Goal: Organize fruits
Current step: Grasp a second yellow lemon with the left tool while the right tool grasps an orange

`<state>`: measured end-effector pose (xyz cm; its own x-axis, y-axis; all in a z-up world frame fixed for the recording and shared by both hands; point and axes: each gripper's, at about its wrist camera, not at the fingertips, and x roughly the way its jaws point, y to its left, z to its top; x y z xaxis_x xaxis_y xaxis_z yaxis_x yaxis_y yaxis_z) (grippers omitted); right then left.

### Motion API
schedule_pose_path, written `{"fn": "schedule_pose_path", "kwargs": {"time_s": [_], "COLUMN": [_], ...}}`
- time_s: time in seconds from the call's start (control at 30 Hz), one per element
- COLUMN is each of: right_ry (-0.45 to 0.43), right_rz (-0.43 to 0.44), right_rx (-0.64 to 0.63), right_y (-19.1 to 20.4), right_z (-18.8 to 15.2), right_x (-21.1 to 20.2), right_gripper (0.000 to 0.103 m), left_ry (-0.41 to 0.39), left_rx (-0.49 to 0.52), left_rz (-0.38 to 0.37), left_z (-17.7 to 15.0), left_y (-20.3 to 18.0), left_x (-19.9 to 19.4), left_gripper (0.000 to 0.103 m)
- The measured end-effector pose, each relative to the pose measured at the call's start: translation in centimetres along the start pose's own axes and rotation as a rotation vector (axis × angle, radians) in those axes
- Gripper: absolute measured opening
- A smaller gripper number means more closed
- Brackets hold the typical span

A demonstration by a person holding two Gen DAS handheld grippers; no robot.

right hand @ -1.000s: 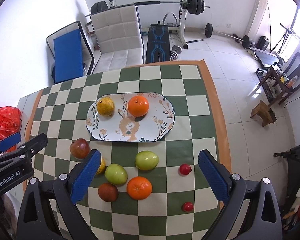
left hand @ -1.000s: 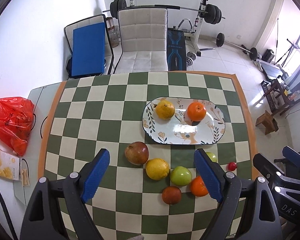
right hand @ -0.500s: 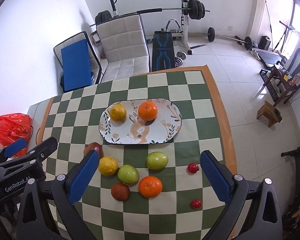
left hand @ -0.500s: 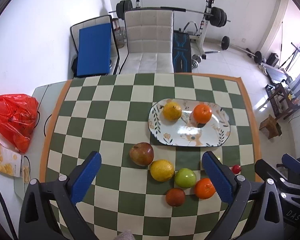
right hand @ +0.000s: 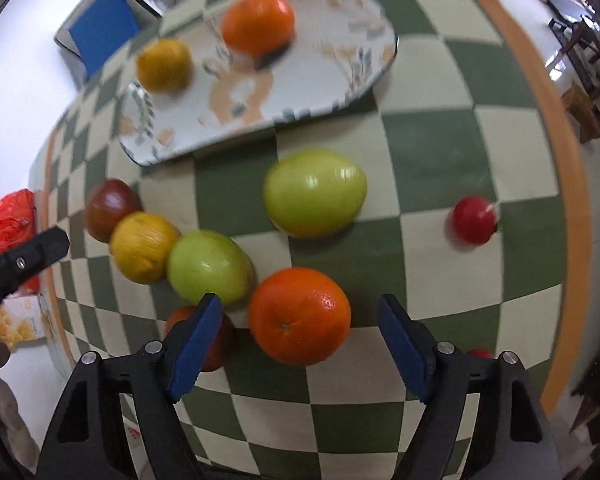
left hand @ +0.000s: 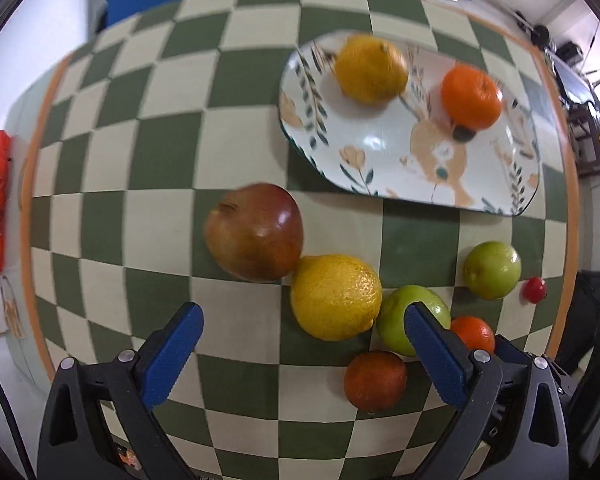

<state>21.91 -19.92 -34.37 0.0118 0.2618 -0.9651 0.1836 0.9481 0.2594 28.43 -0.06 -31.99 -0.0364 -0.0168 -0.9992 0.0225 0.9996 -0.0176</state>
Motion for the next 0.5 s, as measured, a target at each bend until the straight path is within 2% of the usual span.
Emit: {"fn": "schedule_pose_path", "kwargs": {"time_s": [0.07,0.1,0.23,0.3,0.33,0.5], "right_ry": [0.029,0.036,0.048,0.049,0.051,0.059], "right_rz": [0.004,0.001,0.017,0.012,0.012,0.020], "right_rx": [0.002,-0.002,-0.008,-0.015,-0.015,-0.017], "right_y": [-0.2,-0.2,-0.2,-0.1,-0.1,-0.4], "right_z": [-0.4,-0.5,-0.9,-0.9,-0.9,-1.4], "right_x": [1.6,2.2,3.2,3.4,3.5,3.8], "right_gripper": [0.075,0.073,0.069,0.069,0.069,0.068], "left_ry": [0.027,0.034,0.050,0.056,0.061,0.048], "left_rx": [0.007,0.009,0.019,0.031,0.031,0.061], "left_rz": [-0.007,-0.009,-0.033,-0.064,-0.078,-0.043], "left_z": [0.5,0.6,0.8,0.6,0.4,-1.6], "left_y": [-0.3,-0.4,-1.1,-1.6,-1.9,-2.6], "left_x": [1.4,1.9,3.3,3.7,3.8,3.2], "left_gripper": [0.100,0.092,0.080,0.065,0.061,0.060]}}
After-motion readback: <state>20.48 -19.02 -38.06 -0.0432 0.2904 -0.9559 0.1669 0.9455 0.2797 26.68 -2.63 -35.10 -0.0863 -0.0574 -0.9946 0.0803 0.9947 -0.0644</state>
